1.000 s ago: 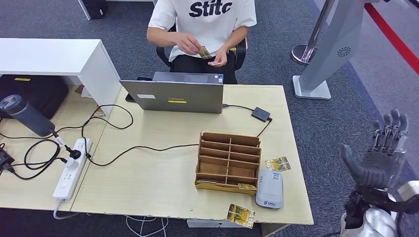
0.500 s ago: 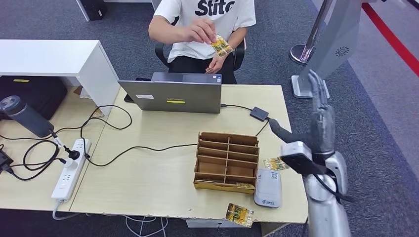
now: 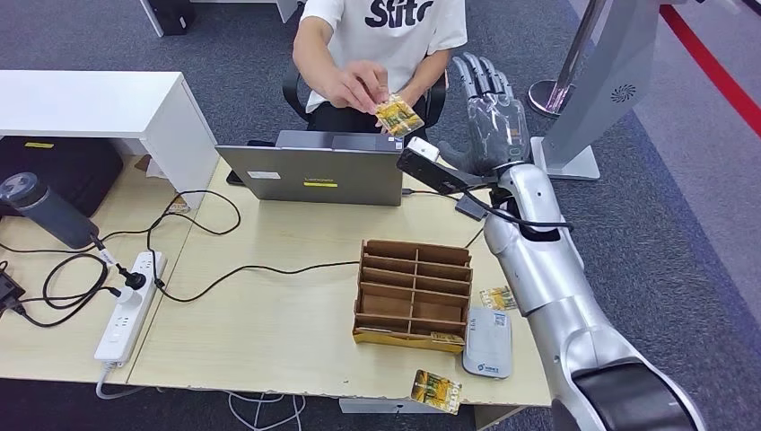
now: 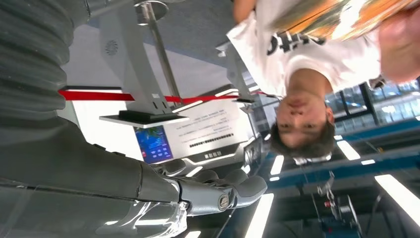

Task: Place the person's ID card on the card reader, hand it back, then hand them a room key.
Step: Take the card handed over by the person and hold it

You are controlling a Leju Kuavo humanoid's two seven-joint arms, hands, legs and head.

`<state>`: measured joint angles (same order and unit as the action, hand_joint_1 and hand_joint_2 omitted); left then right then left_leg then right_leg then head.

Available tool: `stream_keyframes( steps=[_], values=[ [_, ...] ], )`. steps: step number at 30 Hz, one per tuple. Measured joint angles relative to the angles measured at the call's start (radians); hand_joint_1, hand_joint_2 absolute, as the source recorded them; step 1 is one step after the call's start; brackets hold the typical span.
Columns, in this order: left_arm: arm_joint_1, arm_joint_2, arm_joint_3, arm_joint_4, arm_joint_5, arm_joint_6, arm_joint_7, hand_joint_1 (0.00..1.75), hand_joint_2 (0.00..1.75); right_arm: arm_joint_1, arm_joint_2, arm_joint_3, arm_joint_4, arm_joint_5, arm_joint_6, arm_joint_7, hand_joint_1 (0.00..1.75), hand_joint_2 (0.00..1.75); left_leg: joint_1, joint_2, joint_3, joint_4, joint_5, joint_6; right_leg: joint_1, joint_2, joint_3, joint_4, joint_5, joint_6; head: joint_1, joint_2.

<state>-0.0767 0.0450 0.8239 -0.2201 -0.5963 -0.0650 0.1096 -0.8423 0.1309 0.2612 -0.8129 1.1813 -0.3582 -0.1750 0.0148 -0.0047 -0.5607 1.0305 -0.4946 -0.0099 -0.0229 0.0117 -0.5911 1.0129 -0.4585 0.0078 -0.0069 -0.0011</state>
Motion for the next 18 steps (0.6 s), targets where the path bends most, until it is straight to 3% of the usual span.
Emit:
stream_keyframes(
  steps=[14, 18],
  values=[
    [0.0, 0.001, 0.0, 0.001, -0.015, -0.011, 0.014, 0.0, 1.75, -0.036, 0.021, 0.0, 0.135, 0.023, 0.016, 0.004, 0.03, 1.75, 0.0, 0.0, -0.002, 0.0, 0.0, 0.0, 0.0, 0.0, -0.002, 0.0, 0.0, 0.0, 0.0, 0.0],
    [0.0, 0.004, 0.0, 0.001, -0.016, -0.011, 0.014, 0.0, 1.75, -0.039, 0.024, 0.0, 0.146, 0.023, 0.016, 0.003, 1.71, 1.75, 0.0, 0.0, -0.002, 0.0, 0.0, 0.0, 0.0, 0.0, -0.002, 0.0, 0.0, 0.0, 0.0, 0.0]
  ],
)
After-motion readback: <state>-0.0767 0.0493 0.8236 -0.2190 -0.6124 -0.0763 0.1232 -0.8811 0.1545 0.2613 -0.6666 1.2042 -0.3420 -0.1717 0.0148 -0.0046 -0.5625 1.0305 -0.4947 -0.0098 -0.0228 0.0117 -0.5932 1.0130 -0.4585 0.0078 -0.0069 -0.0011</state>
